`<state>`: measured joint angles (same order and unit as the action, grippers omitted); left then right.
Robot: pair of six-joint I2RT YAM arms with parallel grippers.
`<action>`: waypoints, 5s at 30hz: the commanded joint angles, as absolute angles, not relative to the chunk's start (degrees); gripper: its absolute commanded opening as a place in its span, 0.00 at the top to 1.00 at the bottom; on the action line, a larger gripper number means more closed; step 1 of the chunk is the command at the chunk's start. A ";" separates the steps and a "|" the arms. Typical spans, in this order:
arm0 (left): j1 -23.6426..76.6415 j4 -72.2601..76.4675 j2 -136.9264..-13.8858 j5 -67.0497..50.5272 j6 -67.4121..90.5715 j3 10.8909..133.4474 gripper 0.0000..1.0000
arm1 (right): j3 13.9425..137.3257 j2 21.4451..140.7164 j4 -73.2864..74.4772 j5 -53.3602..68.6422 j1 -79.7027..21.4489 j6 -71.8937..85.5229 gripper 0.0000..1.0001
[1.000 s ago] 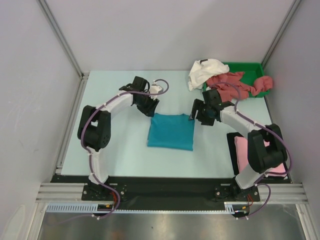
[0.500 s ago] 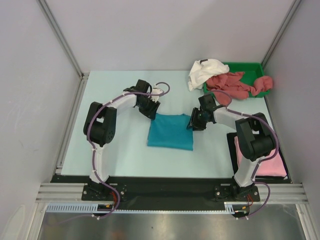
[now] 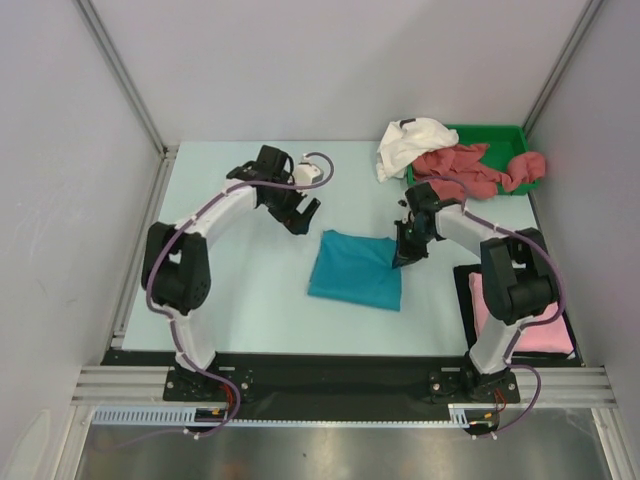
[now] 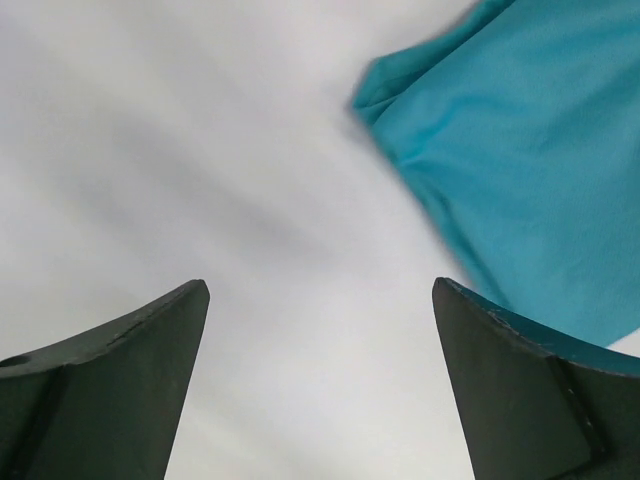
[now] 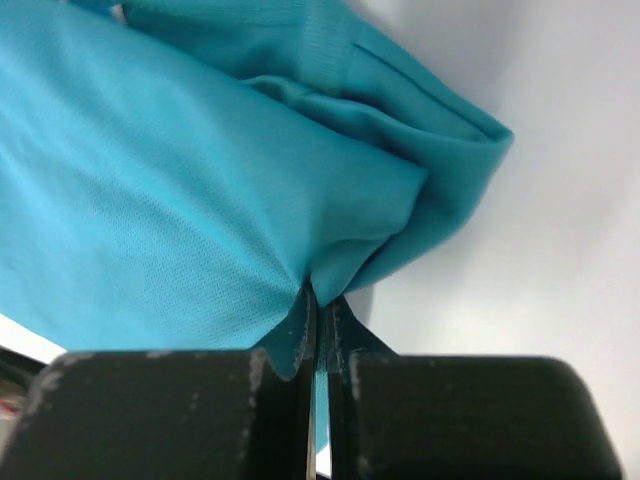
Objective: Fold and stack the t-shirts
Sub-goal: Neatly place the folded tshirt to the corner
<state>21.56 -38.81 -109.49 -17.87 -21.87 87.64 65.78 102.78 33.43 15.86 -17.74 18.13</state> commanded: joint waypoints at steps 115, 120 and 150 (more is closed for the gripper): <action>13.18 -44.74 -102.22 -17.32 -30.15 102.04 0.00 | 52.99 66.10 29.25 -38.95 17.31 -46.69 0.32; 12.66 -45.09 -101.25 -17.23 -30.59 102.13 0.00 | 51.44 65.30 31.65 -33.40 18.54 -37.44 0.32; -3.34 -38.76 -68.48 -15.56 -16.26 68.30 0.00 | 41.23 48.09 9.15 -0.54 -3.95 3.15 0.00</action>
